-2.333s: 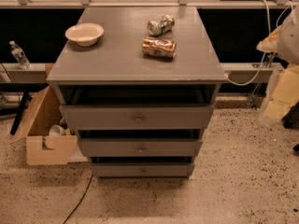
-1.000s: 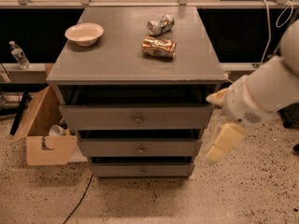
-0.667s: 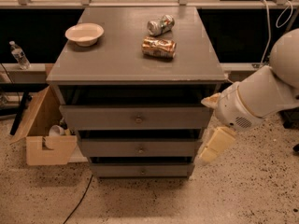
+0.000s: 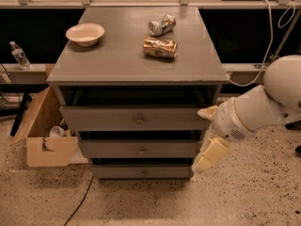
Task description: Open bottom drawer
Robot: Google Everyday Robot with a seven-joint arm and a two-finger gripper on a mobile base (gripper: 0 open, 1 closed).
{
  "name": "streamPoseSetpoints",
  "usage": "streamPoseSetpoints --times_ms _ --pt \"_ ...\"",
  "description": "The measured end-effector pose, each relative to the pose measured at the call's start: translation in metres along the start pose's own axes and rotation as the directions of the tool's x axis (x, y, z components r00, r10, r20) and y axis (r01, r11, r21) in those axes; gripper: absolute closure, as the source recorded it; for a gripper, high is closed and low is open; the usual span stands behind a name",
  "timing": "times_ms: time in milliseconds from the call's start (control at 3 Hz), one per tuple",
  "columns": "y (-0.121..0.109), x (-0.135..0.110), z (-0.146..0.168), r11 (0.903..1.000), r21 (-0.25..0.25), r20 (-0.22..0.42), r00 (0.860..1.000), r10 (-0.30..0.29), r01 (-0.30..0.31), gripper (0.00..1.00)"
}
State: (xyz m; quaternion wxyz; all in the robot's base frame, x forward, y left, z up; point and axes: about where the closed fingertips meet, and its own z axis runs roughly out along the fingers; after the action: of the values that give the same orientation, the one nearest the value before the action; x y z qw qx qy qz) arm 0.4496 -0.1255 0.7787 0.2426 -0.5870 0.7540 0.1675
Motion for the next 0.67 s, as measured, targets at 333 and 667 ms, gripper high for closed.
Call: streamPoseSetpoints --times_ms 333,667 --pt "-0.003 0.021 0.063 0.9942 -0.075 0.116 0.99 0.085 -0.077 0.0" --pt "-0.002 0.033 0.084 0.9873 -0.118 0.126 0.985 0.121 -0.107 0.0"
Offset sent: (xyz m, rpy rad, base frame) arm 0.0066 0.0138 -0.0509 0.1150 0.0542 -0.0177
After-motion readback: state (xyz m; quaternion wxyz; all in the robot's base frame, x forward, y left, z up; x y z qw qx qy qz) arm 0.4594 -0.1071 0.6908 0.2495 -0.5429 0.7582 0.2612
